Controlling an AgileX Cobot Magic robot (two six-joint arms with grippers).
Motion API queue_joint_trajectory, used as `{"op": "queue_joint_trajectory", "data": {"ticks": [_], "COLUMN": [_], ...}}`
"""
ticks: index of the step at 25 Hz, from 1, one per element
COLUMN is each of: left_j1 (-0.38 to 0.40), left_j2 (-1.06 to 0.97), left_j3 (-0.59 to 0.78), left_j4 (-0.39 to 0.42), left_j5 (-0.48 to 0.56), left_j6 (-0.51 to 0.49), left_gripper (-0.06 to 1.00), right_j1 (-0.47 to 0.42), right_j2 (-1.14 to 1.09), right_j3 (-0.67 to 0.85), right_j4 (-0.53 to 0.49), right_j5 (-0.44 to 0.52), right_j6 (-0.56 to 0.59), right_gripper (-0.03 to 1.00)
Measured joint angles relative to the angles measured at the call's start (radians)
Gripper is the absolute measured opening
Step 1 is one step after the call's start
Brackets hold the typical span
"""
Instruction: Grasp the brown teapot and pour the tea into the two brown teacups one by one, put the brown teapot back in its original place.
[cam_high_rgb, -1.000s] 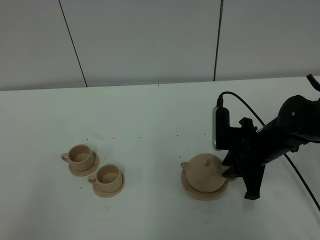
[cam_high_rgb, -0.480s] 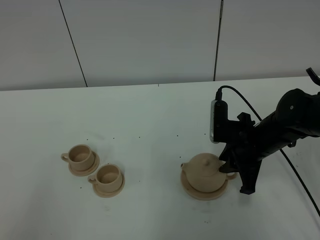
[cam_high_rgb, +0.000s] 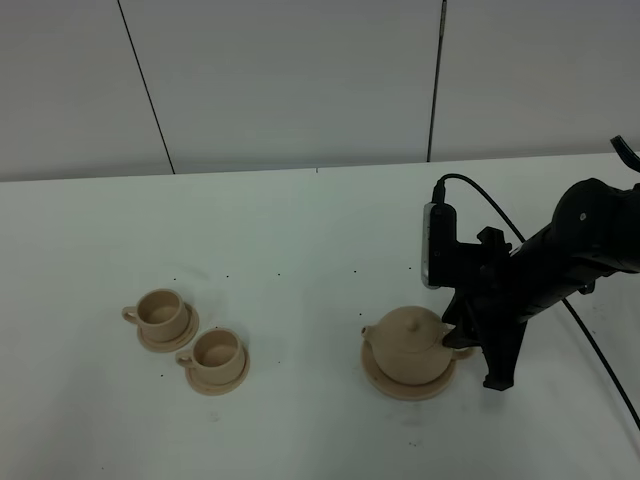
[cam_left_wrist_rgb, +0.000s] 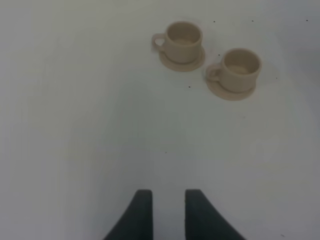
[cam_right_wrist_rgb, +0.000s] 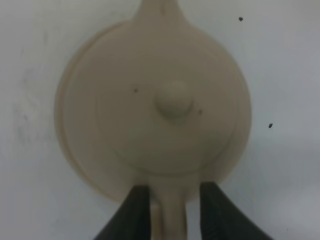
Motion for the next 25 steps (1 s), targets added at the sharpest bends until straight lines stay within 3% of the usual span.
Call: {"op": "queue_joint_trajectory", "data": {"ticks": [25], "left_j1": [0.000], "left_j2": [0.000], "left_j3": [0.000], "left_j4": [0.000], "left_j5": [0.000], "left_j6": [0.000], "left_gripper": [0.23], "right_j1": [0.001], "right_j2": [0.000], "right_j3": [0.000], "right_j4": [-0.027], "right_j5": [0.005], "right_j6": [0.004], "right_gripper": [0.24]}}
